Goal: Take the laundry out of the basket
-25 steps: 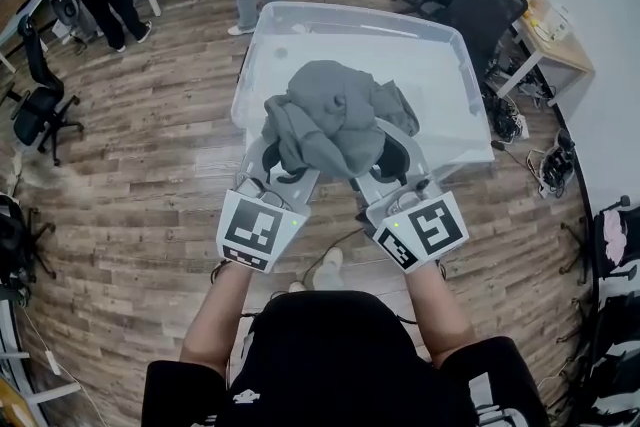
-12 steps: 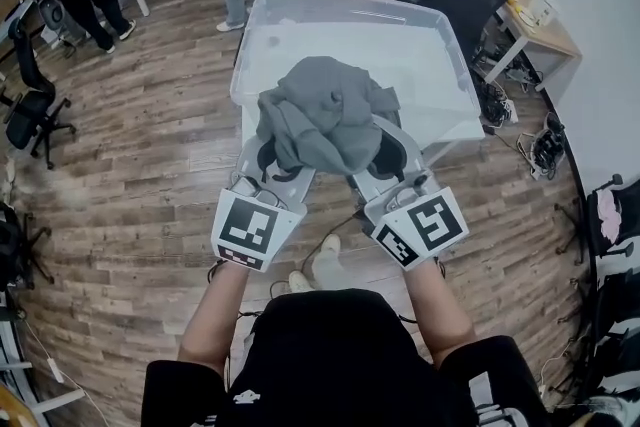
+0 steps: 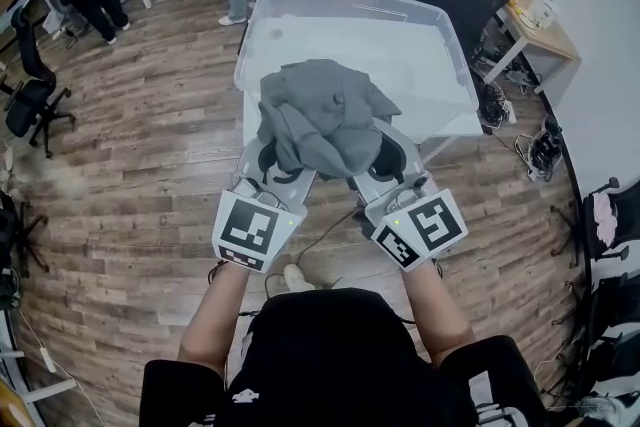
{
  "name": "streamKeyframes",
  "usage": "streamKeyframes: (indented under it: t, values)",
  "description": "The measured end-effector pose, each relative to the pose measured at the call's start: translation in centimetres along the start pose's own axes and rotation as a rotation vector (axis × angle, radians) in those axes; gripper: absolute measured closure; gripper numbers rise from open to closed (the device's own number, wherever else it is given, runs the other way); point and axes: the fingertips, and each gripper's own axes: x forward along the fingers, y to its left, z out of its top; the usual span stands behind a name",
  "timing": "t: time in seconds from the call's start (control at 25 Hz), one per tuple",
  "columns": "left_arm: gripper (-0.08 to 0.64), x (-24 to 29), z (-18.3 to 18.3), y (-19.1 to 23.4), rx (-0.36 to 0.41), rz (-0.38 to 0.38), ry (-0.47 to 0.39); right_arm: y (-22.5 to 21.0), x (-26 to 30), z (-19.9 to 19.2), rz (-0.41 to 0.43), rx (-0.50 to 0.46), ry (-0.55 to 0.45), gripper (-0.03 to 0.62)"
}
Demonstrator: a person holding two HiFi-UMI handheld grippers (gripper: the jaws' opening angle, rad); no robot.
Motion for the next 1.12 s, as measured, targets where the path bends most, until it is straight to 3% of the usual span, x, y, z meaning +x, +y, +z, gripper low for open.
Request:
streamKeyframes:
  t: [1.12]
  values:
    - [0.445,-3.1,0.3,-11.4,-0.032,0.115,0.038,0.8,-11.3,-0.1,0.118,0.06,-0.013,0.463]
